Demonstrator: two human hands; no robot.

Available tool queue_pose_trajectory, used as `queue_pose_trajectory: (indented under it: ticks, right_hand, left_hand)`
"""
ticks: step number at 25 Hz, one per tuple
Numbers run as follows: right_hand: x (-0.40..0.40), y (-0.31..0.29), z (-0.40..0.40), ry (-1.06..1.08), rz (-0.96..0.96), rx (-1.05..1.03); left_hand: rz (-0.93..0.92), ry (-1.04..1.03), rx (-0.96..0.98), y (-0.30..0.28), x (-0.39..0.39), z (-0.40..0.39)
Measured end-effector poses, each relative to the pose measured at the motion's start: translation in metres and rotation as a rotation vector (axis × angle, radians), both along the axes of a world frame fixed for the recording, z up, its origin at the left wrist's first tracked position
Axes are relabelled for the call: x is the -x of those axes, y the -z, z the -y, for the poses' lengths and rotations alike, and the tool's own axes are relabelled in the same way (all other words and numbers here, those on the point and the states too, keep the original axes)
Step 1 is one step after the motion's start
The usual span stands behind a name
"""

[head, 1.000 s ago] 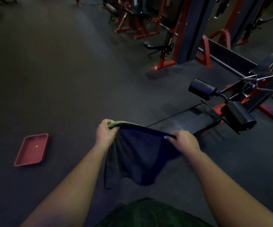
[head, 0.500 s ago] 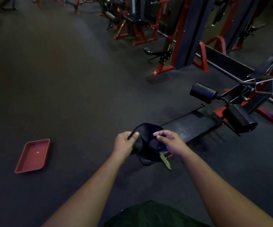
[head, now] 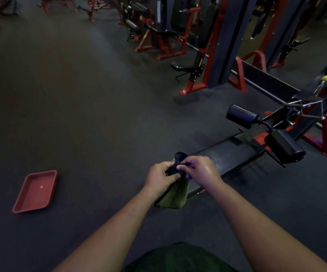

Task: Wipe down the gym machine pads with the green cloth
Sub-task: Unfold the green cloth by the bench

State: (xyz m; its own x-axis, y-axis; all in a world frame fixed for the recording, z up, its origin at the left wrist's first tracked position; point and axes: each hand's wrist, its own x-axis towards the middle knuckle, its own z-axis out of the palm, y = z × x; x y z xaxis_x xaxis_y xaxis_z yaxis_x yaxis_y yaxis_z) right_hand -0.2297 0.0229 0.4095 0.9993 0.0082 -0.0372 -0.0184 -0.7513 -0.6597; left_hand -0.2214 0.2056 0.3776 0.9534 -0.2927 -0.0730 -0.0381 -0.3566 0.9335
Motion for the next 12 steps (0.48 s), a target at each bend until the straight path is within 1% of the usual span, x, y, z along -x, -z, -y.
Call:
queue_pose_trajectory:
  ticks: [2,4,6,7,8,9,10,11,12]
  right_hand:
    - [-0.003,0.0,0.009,-0.031,0.024,0.168]
    - [-0.005,0.002,0.019,-0.133,-0.017,0.334]
    - [-0.007,0.007,0.029,-0.211,-0.057,0.551]
    - [-0.009,0.008,0.036,-0.189,-0.055,0.626]
    - [-0.011,0.008,0.042,-0.138,-0.019,0.66]
    - [-0.013,0.007,0.047,-0.086,0.051,0.651]
    - [-0.016,0.006,0.049,-0.053,0.128,0.603]
    - [-0.017,0.005,0.048,-0.035,0.186,0.514]
    - [-0.019,0.005,0.046,-0.016,0.211,0.376]
  left_hand:
    - [0.036,-0.01,-0.032,-0.006,-0.006,-0.005]
    - [0.081,-0.004,-0.056,-0.016,-0.011,-0.012]
    - [0.127,-0.072,-0.013,-0.022,-0.02,-0.025]
    - [0.128,-0.122,0.019,-0.025,-0.025,-0.032]
    - [0.123,-0.148,0.007,-0.028,-0.031,-0.039]
    - [0.147,-0.146,-0.07,-0.03,-0.037,-0.046]
    - [0.192,-0.129,-0.197,-0.031,-0.042,-0.051]
    - [0.232,-0.118,-0.302,-0.033,-0.047,-0.055]
    - [0.24,-0.128,-0.327,-0.035,-0.051,-0.057]
